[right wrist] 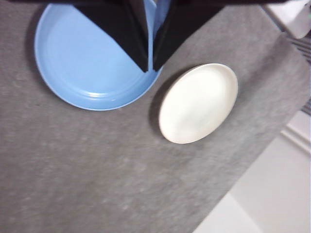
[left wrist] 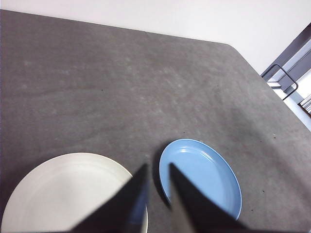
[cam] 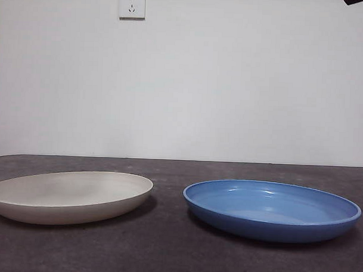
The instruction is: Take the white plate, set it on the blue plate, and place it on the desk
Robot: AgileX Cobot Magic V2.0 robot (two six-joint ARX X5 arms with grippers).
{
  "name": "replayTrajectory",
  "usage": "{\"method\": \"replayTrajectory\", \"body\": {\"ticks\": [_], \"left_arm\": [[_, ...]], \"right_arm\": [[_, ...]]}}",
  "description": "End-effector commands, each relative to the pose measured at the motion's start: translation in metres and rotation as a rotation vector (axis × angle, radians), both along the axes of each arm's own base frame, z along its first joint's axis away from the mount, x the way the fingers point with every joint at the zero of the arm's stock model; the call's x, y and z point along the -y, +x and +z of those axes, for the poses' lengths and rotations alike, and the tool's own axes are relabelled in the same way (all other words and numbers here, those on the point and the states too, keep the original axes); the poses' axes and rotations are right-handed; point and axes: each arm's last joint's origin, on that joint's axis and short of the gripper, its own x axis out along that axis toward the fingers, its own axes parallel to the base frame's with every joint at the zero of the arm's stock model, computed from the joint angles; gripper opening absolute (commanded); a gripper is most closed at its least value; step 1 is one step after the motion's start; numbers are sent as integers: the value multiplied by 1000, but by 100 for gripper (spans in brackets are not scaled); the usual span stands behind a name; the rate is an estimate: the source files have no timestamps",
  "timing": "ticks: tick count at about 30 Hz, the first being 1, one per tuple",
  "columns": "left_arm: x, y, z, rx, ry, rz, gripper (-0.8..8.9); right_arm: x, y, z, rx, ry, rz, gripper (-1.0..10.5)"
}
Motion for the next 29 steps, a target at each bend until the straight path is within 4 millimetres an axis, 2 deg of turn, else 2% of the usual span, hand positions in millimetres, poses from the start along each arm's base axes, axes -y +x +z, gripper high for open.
{"method": "replayTrajectory", "body": {"ticks": [1,3,5,6,8,16,21,24,29], "left_arm": [[1,1,6,41,12,-14,286],[1,0,6,44,14,-17,431],[2,1,7,54,19,-23,528],[2,1,7,57,18,-25,552],[2,1,7,60,17,-27,564],[2,-1,4,-1,1,-18,564],[-3,-1,-6,-138,17,15,563],[-9,7,-10,-241,39,53,563],[-20,35,-22,-424,64,100,563]], "right_arm": [[-1,1,5,33,-11,10,35],[-1,1,5,33,-11,9,180],[-1,1,5,33,-11,8,394],[-1,1,5,33,-11,8,495],[-1,1,5,34,-11,8,599],[-1,1,6,40,-10,8,606],[-1,1,6,36,-5,12,606],[-1,1,6,35,0,18,606],[-1,0,5,26,4,22,606]]}}
